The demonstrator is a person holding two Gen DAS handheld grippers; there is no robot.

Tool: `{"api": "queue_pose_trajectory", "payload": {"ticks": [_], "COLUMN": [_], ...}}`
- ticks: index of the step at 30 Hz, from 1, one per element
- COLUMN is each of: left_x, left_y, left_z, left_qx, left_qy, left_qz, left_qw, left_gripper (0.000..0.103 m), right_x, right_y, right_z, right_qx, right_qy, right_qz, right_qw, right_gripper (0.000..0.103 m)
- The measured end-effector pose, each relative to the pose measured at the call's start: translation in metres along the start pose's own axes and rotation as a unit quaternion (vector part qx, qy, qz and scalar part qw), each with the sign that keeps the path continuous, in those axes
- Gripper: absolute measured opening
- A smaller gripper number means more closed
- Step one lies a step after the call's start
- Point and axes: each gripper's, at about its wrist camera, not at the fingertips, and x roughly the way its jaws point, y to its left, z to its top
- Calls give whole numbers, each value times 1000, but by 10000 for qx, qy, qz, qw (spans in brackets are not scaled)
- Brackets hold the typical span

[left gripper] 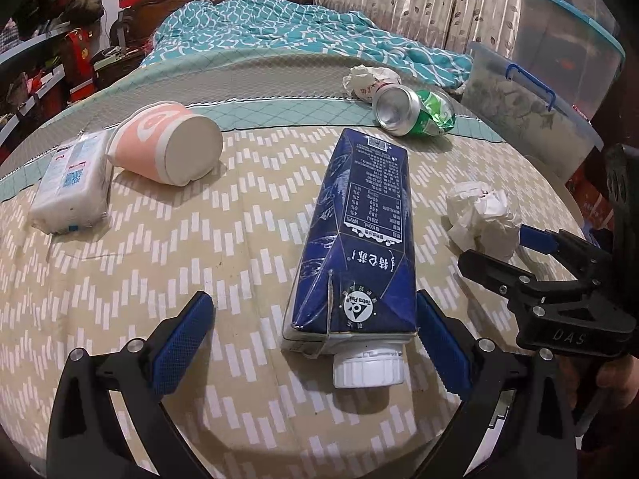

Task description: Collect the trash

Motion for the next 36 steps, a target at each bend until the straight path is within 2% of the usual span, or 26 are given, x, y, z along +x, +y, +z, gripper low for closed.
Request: {"api": "queue_pose_trajectory", "payload": {"ticks": [9, 14, 21, 36], "left_x": [2, 7, 8, 4], "left_y": [3, 11, 12, 19], "left_z": [4, 14, 15, 12], "left_qx": [-31, -179, -217, -249], "left_qy": [-16, 40, -10, -87], "left_qz": [124, 193, 228, 50], "left_qw": [9999, 9996, 9995, 9996], "left_gripper": [94, 95, 95, 95], "right_x": [0, 6, 11, 8], "right_y": [1, 5, 13, 5], "right_z": [0, 4, 6, 7], "right_qx": [8, -78, -306, -118], "right_qy": [-2, 110, 259, 207], "right_qz": [-1, -317, -443, -69], "right_qw": [10000, 9994, 9982, 9997], "right_gripper": [89, 89, 96, 100]}}
